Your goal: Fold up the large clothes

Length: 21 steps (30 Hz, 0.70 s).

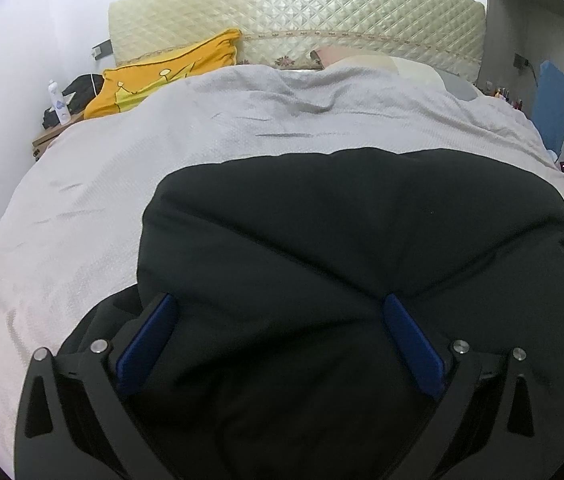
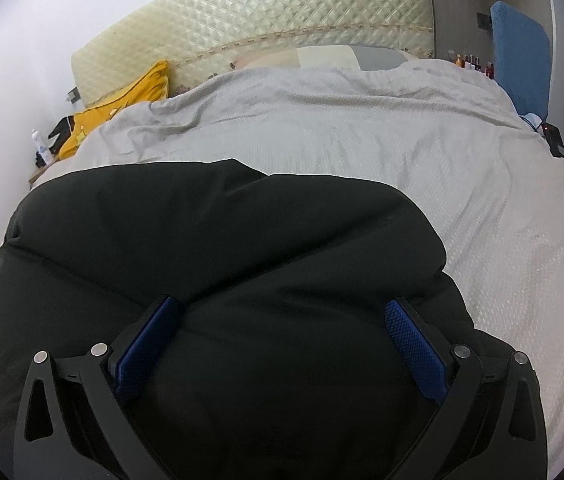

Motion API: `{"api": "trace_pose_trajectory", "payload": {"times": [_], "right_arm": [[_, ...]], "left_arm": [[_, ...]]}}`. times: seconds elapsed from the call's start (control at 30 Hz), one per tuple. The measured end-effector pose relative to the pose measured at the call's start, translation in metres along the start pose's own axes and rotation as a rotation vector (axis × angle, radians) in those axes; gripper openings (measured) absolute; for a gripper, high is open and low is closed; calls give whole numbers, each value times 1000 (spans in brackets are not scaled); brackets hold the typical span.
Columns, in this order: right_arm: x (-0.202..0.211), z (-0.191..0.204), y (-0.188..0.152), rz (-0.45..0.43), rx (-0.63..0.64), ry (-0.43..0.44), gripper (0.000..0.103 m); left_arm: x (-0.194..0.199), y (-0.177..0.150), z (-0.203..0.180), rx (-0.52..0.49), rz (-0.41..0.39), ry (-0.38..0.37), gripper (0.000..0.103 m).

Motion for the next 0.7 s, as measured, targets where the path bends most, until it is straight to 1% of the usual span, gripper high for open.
{"api": "trace_pose_trajectory", "payload": {"times": [0.17,0.27,0.33,0.43,0.5,0.53,0.57,0.6,0.67,0.7], "right_arm": [[2,1,3,-1,-3,-17,103],[15,2,6,-1,-1,-29,103],[32,7,11,-23,12,-16,103],[67,15,21,-66,31,-7,103],[99,19,33,-118,23,14,103],[113,21,38,-140,21,23,103],[131,23,46,-166,19,30,103],[147,25,52,-191,19,35,103],[186,31,65,-250,29,47,103],[205,35,71,-275,37,50,103]], "left_arm": [[7,1,-2,0,-2,6,103],[22,7,-5,38,15,-44,103],[41,14,-8,43,-7,-53,103],[81,25,-13,43,-52,-60,103],[108,33,-17,37,-75,-69,103],[130,39,-21,29,-98,-76,103],[141,43,-22,24,-112,-78,103],[164,49,-26,12,-141,-81,103],[194,56,-29,-1,-183,-87,103],[219,61,-32,-6,-217,-102,103]]}}
Point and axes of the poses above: each gripper's, at about its wrist camera, not at the fingertips, and x roughly against the way its jaws point, z to its left, y to its top, the point moved 9 cm from there along -x, roughly the way its jaws point, and after that the axes turned 4 degrees about z, right-handed, at the moved point
